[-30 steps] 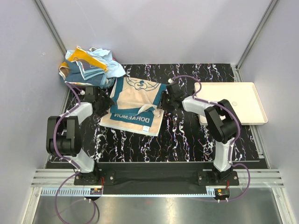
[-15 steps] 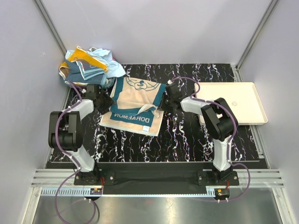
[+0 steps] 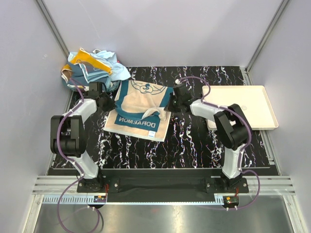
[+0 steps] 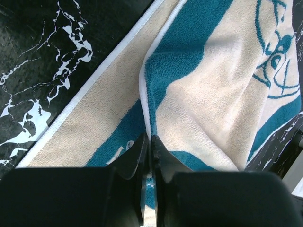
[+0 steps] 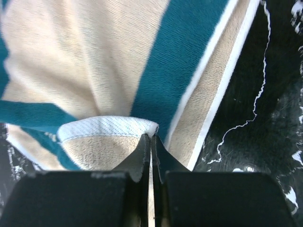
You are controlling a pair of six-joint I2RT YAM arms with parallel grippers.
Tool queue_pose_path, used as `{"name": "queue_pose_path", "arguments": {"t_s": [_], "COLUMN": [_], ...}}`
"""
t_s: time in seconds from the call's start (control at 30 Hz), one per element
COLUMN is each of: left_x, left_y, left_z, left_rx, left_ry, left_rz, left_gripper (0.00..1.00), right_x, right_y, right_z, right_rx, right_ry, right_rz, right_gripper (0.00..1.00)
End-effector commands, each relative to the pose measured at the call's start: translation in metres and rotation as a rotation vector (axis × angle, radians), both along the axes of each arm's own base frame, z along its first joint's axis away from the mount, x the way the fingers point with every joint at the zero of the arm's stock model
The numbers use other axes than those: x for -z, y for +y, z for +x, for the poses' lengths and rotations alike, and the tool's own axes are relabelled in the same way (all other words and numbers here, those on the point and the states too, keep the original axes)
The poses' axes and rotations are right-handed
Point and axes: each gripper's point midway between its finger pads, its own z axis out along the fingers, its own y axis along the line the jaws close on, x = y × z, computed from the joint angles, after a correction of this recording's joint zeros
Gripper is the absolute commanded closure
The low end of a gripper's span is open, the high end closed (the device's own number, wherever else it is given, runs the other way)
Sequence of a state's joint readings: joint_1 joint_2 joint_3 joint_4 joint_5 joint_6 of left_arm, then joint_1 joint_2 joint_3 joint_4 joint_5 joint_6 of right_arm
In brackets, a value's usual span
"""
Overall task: Fold and stack the towels
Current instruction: Fold the towel
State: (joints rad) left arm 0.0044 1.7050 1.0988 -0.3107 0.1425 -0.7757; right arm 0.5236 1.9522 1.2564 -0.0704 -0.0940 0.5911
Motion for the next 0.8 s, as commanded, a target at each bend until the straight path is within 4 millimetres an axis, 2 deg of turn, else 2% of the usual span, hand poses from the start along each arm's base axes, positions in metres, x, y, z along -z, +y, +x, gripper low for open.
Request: {"name": "queue_pose_path", "arguments": {"t_s": [0.0, 0.03, 0.07, 0.13, 0.17, 0.23, 0.27, 0.33, 0.37, 0.43, 0.47, 0.5, 0.53, 0.6, 0.63, 0.77], "left_x": [-0.02, -0.02, -0.02, -0.019, -0.017, -0.015, -0.012, -0.009, -0.009, -0.004, -0.001, -0.001, -0.004, -0.003, -0.009, -0.01], "left_y": [0.003, 0.005, 0.005, 0.005, 0.006, 0.009, 0.01, 0.013, 0.015, 0.016, 0.015, 0.016, 0.019, 0.022, 0.022, 0.018], "left_z": [0.007, 0.006, 0.005, 0.0, -0.001, -0.002, -0.003, -0.002, 0.0, -0.003, -0.007, -0.008, -0.011, -0.019, -0.02, -0.027], "left_rx": [0.012, 0.012, 0.013, 0.016, 0.016, 0.011, 0.011, 0.016, 0.015, 0.02, 0.025, 0.023, 0.02, 0.017, 0.02, 0.03], "left_ry": [-0.02, -0.013, -0.004, 0.022, 0.032, 0.052, 0.066, 0.081, 0.08, 0.102, 0.109, 0.105, 0.097, 0.107, 0.09, 0.075], "left_rz": [0.029, 0.036, 0.039, 0.039, 0.037, 0.037, 0.035, 0.042, 0.046, 0.036, 0.027, 0.03, 0.039, 0.054, 0.06, 0.046], "left_gripper": [0.89, 0.88, 0.86, 0.82, 0.78, 0.76, 0.74, 0.73, 0.73, 0.68, 0.64, 0.52, 0.48, 0.39, 0.33, 0.31], "right_x": [-0.067, -0.069, -0.082, -0.086, -0.094, -0.09, -0.097, -0.087, -0.085, -0.069, -0.061, -0.056, -0.041, -0.039, -0.032, -0.03], "right_y": [-0.001, -0.004, -0.005, -0.007, -0.005, -0.002, 0.005, 0.012, 0.023, 0.027, 0.03, 0.031, 0.025, 0.024, 0.018, 0.006], "right_z": [0.009, 0.007, 0.004, -0.003, -0.009, -0.022, -0.03, -0.045, -0.056, -0.069, -0.077, -0.08, -0.09, -0.09, -0.095, -0.095], "right_rx": [-0.006, -0.006, -0.017, -0.035, -0.059, -0.095, -0.123, -0.167, -0.205, -0.239, -0.248, -0.249, -0.252, -0.243, -0.228, -0.172], "right_ry": [-0.155, -0.16, -0.187, -0.194, -0.205, -0.196, -0.223, -0.207, -0.203, -0.176, -0.158, -0.153, -0.115, -0.132, -0.122, -0.124], "right_rz": [0.028, 0.021, 0.024, 0.022, 0.037, 0.045, 0.054, 0.051, 0.055, 0.042, 0.034, 0.037, 0.025, 0.039, 0.021, -0.001], "right_gripper": [1.0, 1.0, 1.0, 1.0, 1.0, 1.0, 1.0, 1.0, 1.0, 1.0, 1.0, 1.0, 0.99, 0.95, 0.89, 0.81]}}
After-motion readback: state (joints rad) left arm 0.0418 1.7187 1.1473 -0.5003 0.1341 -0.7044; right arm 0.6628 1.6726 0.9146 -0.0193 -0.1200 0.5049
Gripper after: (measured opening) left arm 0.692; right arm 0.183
